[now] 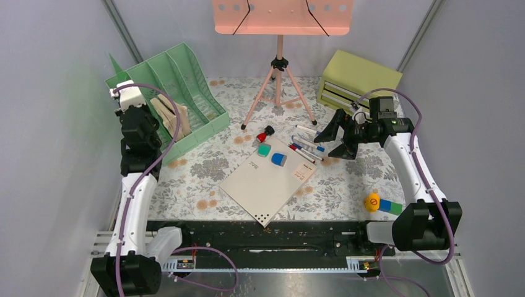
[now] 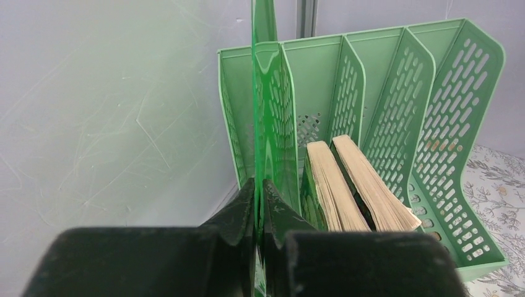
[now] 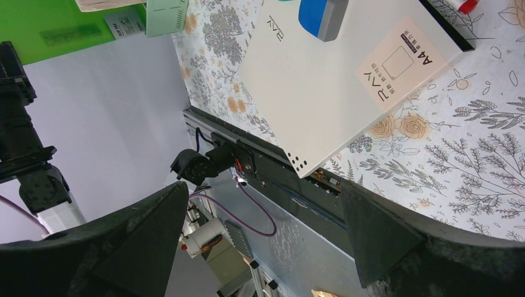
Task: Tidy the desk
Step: Place the folder in the storage box.
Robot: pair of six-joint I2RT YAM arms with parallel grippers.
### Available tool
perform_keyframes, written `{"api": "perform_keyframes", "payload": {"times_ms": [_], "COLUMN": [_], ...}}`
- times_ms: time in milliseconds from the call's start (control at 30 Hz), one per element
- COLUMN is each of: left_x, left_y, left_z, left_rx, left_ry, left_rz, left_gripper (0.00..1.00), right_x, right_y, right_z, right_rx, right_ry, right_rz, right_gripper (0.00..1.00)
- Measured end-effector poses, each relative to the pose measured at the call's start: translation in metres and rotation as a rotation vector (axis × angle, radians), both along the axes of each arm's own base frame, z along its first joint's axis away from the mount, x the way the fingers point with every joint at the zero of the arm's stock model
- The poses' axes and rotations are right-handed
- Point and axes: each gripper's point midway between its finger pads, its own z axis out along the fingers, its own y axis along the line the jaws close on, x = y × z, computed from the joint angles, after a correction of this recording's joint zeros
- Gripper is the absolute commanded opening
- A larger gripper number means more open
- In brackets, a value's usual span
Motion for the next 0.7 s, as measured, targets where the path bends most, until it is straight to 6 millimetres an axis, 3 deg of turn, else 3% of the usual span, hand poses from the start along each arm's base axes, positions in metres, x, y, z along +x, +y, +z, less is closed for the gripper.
{"api": "perform_keyframes", "payload": {"times_ms": [100, 167, 233, 700], "left_x": [-0.003, -0.004, -0.006, -0.030], "left_y": [0.001, 0.002, 0.004, 0.014], "left_z": [0.003, 0.003, 0.004, 0.010], "left_rx": [-0.001, -0.003, -0.003, -0.020], "left_ry": [-0.010, -0.012, -0.016, -0.032], "left_rz": [0.005, 0.016, 0.032, 0.113], "left_gripper": [0.24, 0.46, 0.58, 0.80], "right_x": [0.000, 0.001, 0.001, 0.001], "right_y": [0.000, 0.000, 0.000, 0.001], "right_z": [0.000, -0.001, -0.001, -0.001], "right_rx": [0.000, 0.001, 0.001, 0.006], "right_ry": [0.002, 0.005, 0.006, 0.007], "right_rz": [0.000, 0.000, 0.000, 0.003], "right_gripper": [0.99, 0.99, 1.00, 1.00]}}
